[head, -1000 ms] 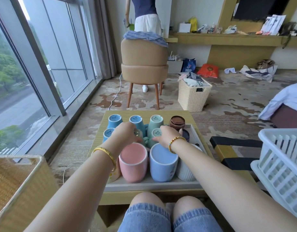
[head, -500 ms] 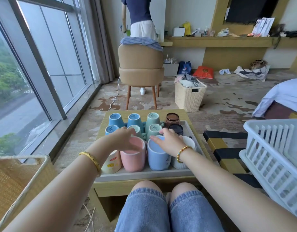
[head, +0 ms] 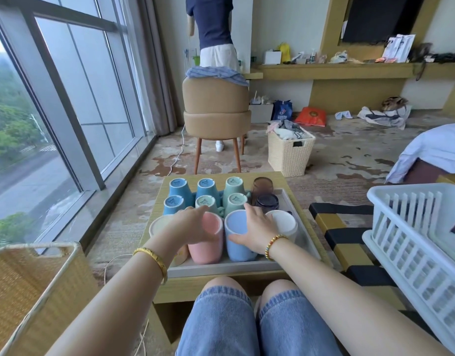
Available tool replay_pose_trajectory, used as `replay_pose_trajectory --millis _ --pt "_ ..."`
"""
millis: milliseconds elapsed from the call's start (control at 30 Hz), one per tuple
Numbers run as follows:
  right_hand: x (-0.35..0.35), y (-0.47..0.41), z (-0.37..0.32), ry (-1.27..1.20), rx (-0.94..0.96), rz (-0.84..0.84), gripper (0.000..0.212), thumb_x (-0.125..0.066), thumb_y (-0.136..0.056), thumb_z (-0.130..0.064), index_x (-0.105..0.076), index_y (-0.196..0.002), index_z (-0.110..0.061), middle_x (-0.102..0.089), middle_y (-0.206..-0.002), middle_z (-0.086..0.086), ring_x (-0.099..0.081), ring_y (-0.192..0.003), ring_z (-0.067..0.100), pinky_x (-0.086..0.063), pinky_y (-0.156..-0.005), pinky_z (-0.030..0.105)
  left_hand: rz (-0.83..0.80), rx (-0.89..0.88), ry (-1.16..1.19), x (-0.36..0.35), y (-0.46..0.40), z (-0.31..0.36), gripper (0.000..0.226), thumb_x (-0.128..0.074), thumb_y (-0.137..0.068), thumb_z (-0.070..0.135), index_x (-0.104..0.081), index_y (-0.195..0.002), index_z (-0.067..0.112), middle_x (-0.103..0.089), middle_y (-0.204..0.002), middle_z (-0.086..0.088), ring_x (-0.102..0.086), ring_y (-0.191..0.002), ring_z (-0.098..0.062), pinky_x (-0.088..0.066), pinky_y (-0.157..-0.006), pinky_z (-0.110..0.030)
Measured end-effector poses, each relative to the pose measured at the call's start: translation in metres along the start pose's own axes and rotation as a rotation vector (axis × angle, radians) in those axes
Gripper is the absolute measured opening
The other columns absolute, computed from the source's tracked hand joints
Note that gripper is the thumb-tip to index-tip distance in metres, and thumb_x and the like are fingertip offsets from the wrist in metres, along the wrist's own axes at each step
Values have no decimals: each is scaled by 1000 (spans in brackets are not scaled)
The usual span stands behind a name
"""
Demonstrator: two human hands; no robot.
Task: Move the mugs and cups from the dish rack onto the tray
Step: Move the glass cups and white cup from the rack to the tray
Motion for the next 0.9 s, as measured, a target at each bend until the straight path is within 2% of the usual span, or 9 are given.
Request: replay_pose_trajectory --millis 67,167,233,300,400,467,600,800,900 --pt "0 1 1 10 -2 -4 102 -58 -74 -64 -6 -148 -18 -25 -150 10 -32 -134 31 -25 -109 43 8 10 -20 0 2 1 83 -59 -73 64 -26 -141 30 -50 -127 -5 -51 -112 -24 -38 -74 -32" --pt "2 3 6 -48 -7 -40 108 -57 -72 -68 0 -149 -18 -18 -156 7 -21 -142 26 -14 -116 51 18 9 -34 0 5 0 86 -55 -74 67 -22 -143 28 -49 -130 -5 -46 -119 -26 -39 -80 -36" --pt "14 5 17 -108 -42 31 97 -50 -80 -65 -5 -149 -15 -18 -156 7 -17 -144 24 -12 -117 48 51 -12 -21 0 7 -2 82 -51 -78 65 -21 -144 26 -46 -135 -5 -40 -126 -28 -40 -90 -39" --pt "23 9 35 -77 -137 107 80 -37 -88 -61 -11 -148 -15 -18 -156 8 -16 -144 26 -11 -116 48 125 0 44 3 9 -10 72 -45 -85 59 -24 -144 24 -40 -143 -6 -33 -132 -29 -34 -101 -42" --pt "17 19 58 -19 -284 58 75 -29 -91 -59 -10 -149 -16 -11 -157 12 -10 -145 31 -13 -116 48 203 91 -1 3 13 -30 72 -35 -84 69 -30 -142 26 -30 -150 -8 -25 -137 -31 -20 -111 -47" --pt "13 24 61 -55 -313 68 71 -30 -94 -53 -8 -149 -13 -7 -157 15 -6 -145 32 -13 -117 45 177 150 -16 -5 16 -38 73 -33 -83 72 -32 -139 26 -30 -150 -10 -26 -137 -32 -19 -111 -50" --pt "16 27 60 -72 -300 137 63 -38 -98 -30 -7 -149 -8 -11 -156 16 -10 -145 32 -15 -118 40 102 151 123 -20 20 -36 72 -36 -84 68 -33 -138 19 -36 -143 -13 -33 -133 -31 -30 -105 -45" --pt "18 30 61 -164 -285 166 64 -46 -95 -26 -14 -147 -5 -19 -154 15 -20 -142 30 -24 -117 41 111 164 118 -18 24 -34 65 -37 -86 65 -39 -131 19 -43 -137 -12 -37 -129 -30 -32 -101 -45" --pt "19 36 64 -225 -324 217 66 -46 -95 -27 -13 -147 -4 -19 -154 15 -19 -143 29 -22 -118 40 130 168 117 -18 25 -30 64 -37 -87 62 -37 -134 19 -44 -138 -12 -38 -129 -31 -30 -103 -48"
Point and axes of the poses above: each hand's wrist, its own y-axis away from the middle knuckle, its own x-axis out of the back of the hand, z = x × y, the point moved 8 cm from there along -y, towards the middle knuckle
